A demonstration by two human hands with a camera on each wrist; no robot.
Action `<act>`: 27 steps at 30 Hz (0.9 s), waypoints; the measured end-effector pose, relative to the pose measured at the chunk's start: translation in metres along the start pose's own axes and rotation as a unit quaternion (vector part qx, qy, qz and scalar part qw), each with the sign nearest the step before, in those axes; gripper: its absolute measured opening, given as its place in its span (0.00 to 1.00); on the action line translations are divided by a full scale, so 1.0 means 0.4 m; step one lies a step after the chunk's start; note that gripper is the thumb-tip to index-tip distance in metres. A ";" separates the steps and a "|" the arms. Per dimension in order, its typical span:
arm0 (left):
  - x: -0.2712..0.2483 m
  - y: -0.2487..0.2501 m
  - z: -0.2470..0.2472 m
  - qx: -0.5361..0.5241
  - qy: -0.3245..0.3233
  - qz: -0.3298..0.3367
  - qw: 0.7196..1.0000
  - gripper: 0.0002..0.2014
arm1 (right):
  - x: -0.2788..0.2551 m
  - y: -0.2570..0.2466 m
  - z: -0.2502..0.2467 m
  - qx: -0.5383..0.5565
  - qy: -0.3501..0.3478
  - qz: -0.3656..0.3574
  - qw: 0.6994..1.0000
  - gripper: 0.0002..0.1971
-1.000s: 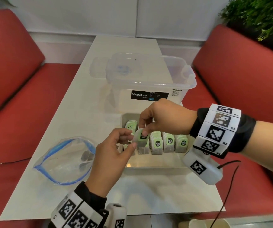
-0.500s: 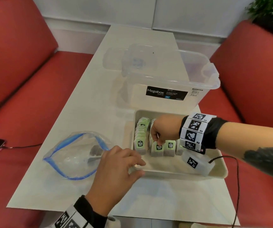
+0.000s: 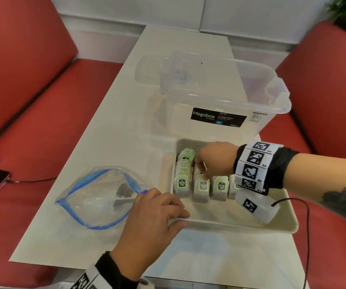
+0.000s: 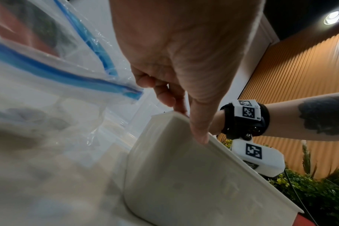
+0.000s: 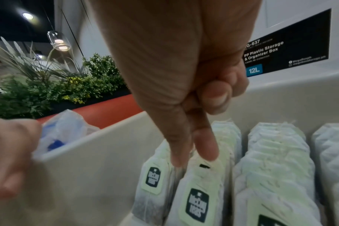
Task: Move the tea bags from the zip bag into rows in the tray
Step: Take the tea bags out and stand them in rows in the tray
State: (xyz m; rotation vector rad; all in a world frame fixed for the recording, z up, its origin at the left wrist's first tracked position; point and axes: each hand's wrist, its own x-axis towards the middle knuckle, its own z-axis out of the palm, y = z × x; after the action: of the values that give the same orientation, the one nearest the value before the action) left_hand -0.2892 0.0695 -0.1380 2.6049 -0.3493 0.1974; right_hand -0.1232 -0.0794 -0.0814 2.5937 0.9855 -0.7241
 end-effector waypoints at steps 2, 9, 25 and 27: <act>-0.001 -0.001 0.003 -0.013 0.003 -0.004 1.000 0.08 | -0.017 -0.001 -0.003 0.011 -0.035 -0.024 0.999 0.08; -0.003 -0.005 0.010 -0.024 0.001 -0.016 1.000 0.11 | -0.043 -0.030 0.024 0.030 -0.201 -0.082 0.976 0.20; -0.004 -0.009 0.016 -0.023 0.008 -0.013 1.000 0.08 | -0.003 -0.036 0.048 0.012 -0.212 -0.093 0.973 0.26; -0.004 -0.007 0.014 -0.024 0.010 -0.011 1.000 0.07 | -0.007 -0.040 0.044 0.022 -0.212 -0.079 0.974 0.27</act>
State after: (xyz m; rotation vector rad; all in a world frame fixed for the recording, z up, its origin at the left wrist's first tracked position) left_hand -0.2894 0.0695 -0.1446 2.5559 -0.3148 0.2047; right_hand -0.1421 -0.0763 -0.0959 2.2661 1.0468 -1.2854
